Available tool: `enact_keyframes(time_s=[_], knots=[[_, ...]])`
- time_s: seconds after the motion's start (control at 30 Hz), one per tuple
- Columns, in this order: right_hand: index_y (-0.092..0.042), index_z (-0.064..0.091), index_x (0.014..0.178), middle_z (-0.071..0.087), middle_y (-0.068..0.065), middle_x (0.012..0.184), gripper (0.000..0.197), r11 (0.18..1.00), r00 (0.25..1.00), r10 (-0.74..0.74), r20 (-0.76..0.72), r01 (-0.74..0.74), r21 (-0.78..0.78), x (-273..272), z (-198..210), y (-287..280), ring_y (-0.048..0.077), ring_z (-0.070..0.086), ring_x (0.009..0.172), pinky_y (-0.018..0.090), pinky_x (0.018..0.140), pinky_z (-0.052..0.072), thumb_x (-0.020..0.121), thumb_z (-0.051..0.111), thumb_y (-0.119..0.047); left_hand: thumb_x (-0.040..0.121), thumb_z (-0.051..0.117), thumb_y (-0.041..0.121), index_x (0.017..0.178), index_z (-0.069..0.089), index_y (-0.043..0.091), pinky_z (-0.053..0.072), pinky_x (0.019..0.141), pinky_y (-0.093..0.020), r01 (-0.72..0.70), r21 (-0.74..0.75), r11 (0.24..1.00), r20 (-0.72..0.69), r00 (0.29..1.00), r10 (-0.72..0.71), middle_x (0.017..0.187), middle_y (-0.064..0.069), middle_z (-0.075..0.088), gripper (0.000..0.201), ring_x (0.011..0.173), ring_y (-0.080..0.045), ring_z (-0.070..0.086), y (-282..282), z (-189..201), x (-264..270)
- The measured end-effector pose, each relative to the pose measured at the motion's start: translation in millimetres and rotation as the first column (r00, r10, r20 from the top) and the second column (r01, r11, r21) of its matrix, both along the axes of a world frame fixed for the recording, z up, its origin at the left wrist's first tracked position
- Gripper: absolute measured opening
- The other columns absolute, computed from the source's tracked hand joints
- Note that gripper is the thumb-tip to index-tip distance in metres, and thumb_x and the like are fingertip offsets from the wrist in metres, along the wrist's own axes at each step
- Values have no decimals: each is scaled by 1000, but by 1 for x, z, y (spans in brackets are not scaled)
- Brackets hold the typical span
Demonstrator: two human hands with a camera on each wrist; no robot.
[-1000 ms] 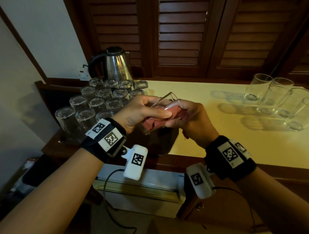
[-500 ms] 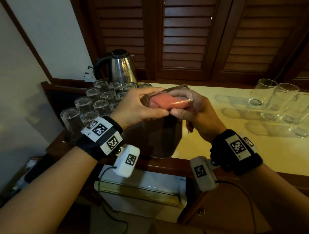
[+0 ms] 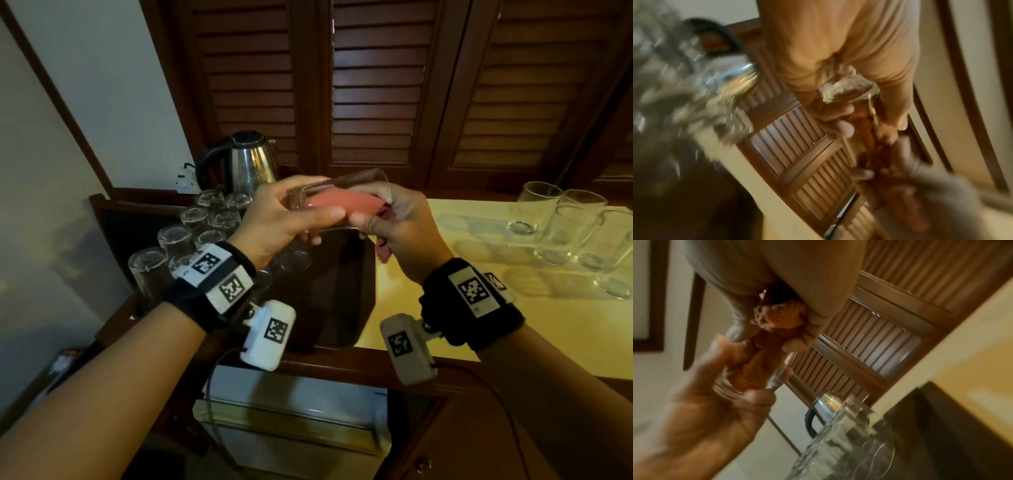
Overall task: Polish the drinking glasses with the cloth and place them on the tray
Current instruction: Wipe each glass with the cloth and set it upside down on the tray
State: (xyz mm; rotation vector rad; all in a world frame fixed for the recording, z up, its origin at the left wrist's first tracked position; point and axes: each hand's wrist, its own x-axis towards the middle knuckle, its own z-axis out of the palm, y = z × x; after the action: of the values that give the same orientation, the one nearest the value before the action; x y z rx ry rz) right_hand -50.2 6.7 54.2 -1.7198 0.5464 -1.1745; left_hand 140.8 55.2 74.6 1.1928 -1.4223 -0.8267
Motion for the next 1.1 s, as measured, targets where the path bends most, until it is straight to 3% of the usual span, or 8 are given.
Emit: enact_keyframes(time_s=[0.13,0.23,0.37,0.57,0.8,0.9,1.0,1.1], knots=[[-4,67,107,63,13,91,19,963,990,25,140,-62,263,1,-12,-5,15,55,63,22,52,46,89,67,-8,64,89,34,128,56,37,49,87,-8,1,-254,967,469,875,122,118,31,53,72,105,20,53,2,-4,2],[-9,71,104,68,8,87,19,988,996,-13,89,-1,156,-6,-12,-2,17,61,62,25,55,51,86,71,-3,63,85,28,132,55,25,55,69,-15,31,103,994,107,993,-42,112,12,65,75,83,1,66,5,-7,-5],[-18,70,102,69,-6,73,28,1000,1000,-19,-14,19,-7,-11,-8,3,8,48,39,19,36,40,86,70,4,69,75,26,119,60,10,45,45,-15,179,289,940,-340,938,-74,101,-17,71,55,54,-12,56,13,-6,-9],[-6,70,105,63,22,101,22,960,987,78,140,-112,256,-4,-14,1,34,50,75,23,50,46,83,68,-10,65,91,24,129,55,38,51,86,-11,6,-228,974,454,885,101,122,24,54,75,108,14,56,11,-9,-1],[-4,70,108,69,-4,78,34,1000,998,-13,64,14,-20,-7,-2,4,2,56,49,14,45,43,79,68,15,71,73,33,121,58,10,42,41,-13,152,281,948,-362,931,-43,85,-13,73,57,46,-8,53,17,-9,-11],[-5,69,103,70,0,83,27,996,996,19,84,-26,82,-3,-6,1,19,58,60,24,50,45,76,71,-2,66,84,34,120,62,22,55,61,-17,1,4,1000,-2,1000,-1,104,4,70,59,71,-6,67,15,-9,-4],[-4,67,108,64,22,100,30,967,989,41,144,-75,244,-3,-14,3,34,53,78,26,50,46,78,71,-5,66,90,37,130,56,35,54,92,-20,15,-284,959,495,859,133,123,22,57,72,109,1,61,12,-10,5],[-4,69,104,68,14,86,25,968,984,-20,175,-25,250,-2,-15,9,28,56,70,21,47,44,83,67,9,65,86,40,122,53,42,54,82,-14,-5,-122,992,417,907,56,118,26,54,66,95,12,59,13,-9,0]])
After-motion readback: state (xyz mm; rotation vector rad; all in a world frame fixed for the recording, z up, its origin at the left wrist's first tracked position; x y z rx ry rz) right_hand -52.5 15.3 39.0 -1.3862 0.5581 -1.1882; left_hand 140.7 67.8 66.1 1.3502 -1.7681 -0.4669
